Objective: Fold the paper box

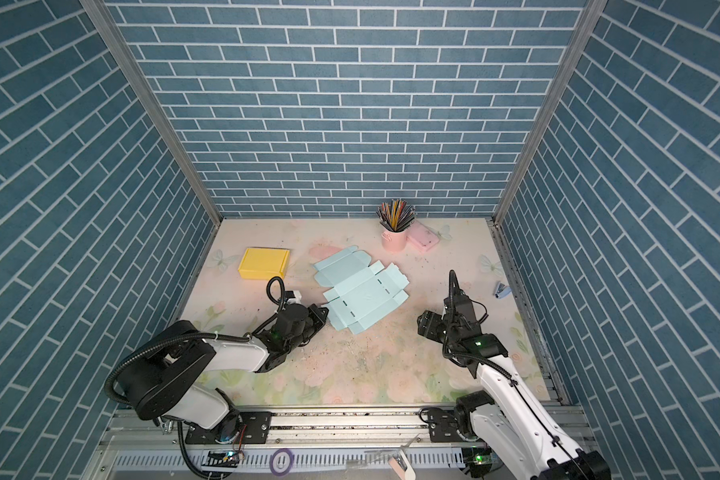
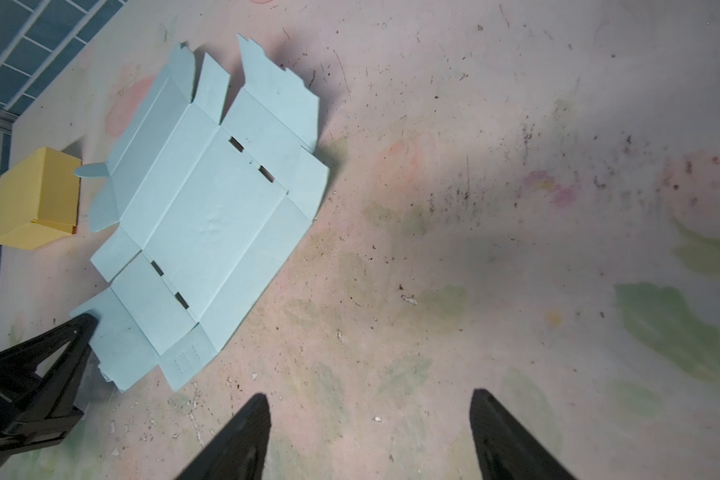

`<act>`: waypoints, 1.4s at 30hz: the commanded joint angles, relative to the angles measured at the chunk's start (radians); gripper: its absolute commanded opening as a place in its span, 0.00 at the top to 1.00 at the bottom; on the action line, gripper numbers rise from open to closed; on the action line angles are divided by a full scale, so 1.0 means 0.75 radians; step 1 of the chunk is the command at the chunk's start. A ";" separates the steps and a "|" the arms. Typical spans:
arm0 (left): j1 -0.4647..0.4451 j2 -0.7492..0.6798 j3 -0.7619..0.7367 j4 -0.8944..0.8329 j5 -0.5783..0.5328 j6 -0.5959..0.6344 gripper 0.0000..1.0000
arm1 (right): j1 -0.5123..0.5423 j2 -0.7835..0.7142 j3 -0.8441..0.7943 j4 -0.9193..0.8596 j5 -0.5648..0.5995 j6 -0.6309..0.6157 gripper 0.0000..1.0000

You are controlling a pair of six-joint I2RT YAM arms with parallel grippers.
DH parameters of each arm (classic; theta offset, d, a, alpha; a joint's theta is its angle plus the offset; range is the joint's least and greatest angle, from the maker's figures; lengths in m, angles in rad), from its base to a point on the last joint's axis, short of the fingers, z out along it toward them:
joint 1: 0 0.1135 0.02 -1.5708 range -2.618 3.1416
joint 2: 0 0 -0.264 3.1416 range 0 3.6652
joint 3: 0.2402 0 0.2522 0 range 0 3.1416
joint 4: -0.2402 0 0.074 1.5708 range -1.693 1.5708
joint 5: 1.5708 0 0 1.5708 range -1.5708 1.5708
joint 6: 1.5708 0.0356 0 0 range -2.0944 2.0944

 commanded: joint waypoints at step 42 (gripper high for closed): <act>0.248 0.733 1.413 -1.360 0.620 1.188 0.39 | -0.002 0.600 -0.193 0.847 -0.242 0.505 0.21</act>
